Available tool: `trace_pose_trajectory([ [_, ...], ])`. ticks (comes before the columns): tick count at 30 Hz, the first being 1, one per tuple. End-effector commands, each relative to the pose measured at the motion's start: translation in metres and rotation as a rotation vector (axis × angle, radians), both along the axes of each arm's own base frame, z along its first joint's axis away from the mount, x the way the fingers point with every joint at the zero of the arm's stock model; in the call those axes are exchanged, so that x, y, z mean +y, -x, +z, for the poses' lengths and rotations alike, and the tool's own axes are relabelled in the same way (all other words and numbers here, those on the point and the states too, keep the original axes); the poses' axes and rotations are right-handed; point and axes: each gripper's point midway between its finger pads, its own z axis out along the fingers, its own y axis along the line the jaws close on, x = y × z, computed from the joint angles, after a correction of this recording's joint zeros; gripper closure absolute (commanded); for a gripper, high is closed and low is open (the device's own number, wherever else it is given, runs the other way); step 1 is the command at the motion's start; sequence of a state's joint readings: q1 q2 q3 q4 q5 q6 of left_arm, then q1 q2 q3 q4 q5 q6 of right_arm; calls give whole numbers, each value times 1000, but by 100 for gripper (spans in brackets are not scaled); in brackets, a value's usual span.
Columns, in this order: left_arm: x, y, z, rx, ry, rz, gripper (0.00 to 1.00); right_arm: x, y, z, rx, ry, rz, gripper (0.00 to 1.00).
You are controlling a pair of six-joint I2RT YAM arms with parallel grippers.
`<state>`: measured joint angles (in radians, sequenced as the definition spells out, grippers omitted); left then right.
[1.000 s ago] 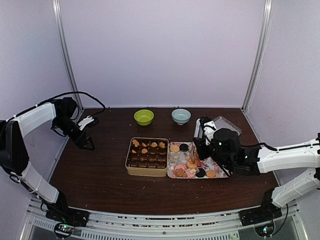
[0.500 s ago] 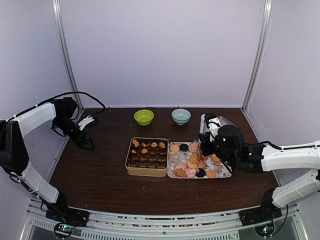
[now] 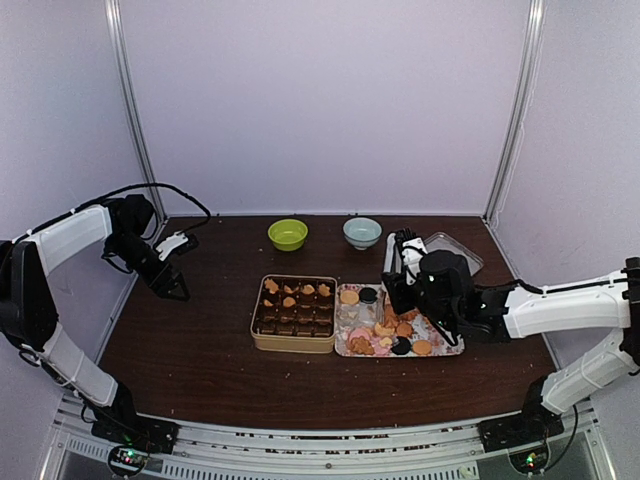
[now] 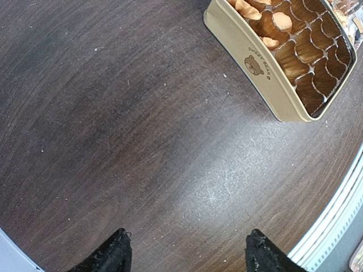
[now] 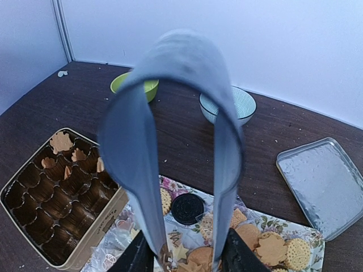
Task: Pack the cookies
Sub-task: Pick up the fake cookies from the plate, then place the fake cookies in the empty pocket of the box.
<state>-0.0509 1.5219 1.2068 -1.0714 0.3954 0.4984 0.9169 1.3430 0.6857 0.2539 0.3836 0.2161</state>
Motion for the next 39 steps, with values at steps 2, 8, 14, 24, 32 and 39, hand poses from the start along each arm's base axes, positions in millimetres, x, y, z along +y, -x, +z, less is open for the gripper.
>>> trace_pose_trajectory([
  [2,3,-9,9,-37,-6,-7,29,1,-8,18,-31,-61,-14,67],
  [8,3,-10,9,-34,-4,-6,29,-4,-8,25,-45,-86,-24,81],
  [14,3,-10,9,-34,-4,-5,29,-2,-8,57,-95,-118,-3,85],
  [24,3,-9,10,-37,-7,-5,29,22,-10,98,-140,-197,74,88],
  [32,3,-6,10,-36,-7,-5,29,80,-8,130,-156,-312,213,90],
  [39,4,-4,11,-37,-8,-5,29,136,-20,130,-135,-346,299,91],
])
